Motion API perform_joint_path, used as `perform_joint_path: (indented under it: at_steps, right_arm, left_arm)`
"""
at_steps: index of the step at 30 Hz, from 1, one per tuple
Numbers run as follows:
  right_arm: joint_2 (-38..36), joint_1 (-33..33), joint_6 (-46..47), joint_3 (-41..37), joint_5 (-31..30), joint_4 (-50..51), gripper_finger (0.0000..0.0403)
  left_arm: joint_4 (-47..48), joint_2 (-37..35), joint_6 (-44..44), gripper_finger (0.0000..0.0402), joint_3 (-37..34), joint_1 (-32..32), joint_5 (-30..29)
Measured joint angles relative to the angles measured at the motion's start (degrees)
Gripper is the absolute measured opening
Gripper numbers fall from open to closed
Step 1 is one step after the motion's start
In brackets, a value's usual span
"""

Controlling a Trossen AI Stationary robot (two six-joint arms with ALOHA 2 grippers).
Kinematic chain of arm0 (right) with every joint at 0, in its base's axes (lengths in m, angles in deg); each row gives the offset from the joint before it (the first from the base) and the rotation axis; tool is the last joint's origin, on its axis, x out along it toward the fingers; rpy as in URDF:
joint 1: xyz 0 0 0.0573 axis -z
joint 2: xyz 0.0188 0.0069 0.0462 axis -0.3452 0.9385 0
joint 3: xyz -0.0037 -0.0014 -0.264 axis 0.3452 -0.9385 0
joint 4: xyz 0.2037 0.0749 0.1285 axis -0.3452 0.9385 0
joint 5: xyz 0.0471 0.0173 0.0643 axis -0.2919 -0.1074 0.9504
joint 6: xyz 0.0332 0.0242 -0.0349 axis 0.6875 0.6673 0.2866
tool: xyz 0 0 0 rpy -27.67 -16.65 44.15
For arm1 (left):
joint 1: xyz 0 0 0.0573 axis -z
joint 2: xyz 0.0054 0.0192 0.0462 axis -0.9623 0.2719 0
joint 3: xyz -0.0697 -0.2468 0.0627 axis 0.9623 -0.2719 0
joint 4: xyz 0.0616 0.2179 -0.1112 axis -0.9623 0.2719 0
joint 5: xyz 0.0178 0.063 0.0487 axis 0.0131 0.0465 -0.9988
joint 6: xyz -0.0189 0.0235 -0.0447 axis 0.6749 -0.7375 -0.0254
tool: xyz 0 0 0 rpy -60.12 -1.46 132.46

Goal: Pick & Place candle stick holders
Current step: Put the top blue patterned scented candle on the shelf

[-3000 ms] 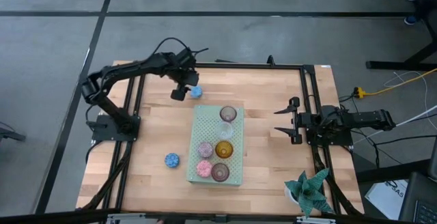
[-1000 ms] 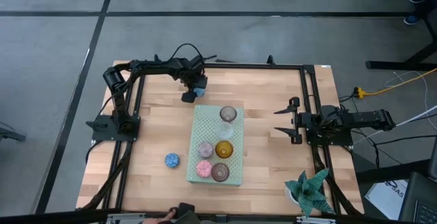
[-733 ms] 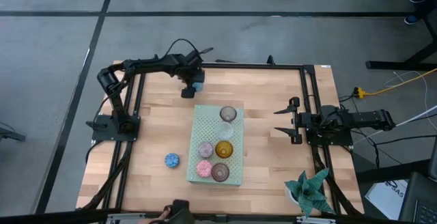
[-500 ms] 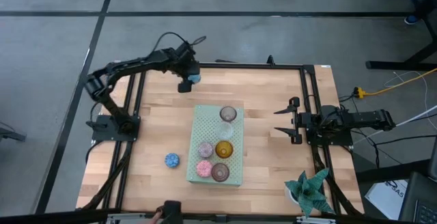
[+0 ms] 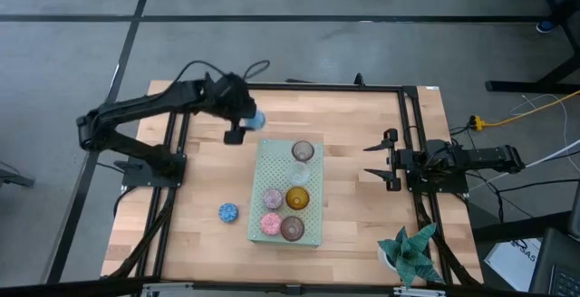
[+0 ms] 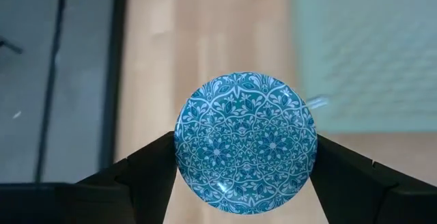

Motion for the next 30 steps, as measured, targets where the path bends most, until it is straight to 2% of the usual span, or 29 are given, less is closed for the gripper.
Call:
perform_joint_path:
  at_steps: [8,13,19,25,30]
  right_arm:
    - [0.00,0.01,-0.01,0.00,0.00,0.00,0.0288]
    - [0.00,-0.02,0.00,0.00,0.00,0.00,0.0288]
    - [0.00,0.01,0.01,0.00,0.00,0.00,0.0288]
    - [0.00,-0.02,0.00,0.00,0.00,0.00,0.0288]
    - [0.00,0.00,0.01,0.00,0.00,0.00,0.0288]
  left_arm:
    - [1.23,0.85,11.39,0.0283,3.02,15.50,-0.50]
    - [1.39,3.55,16.00,0.0283,4.90,22.17,-1.27]
    - [2.14,9.04,17.77,0.0283,7.81,25.77,-1.44]
    - [7.60,15.55,17.74,0.0283,12.28,27.22,-1.49]
    - [8.52,18.53,16.22,0.0283,14.60,28.37,-1.51]
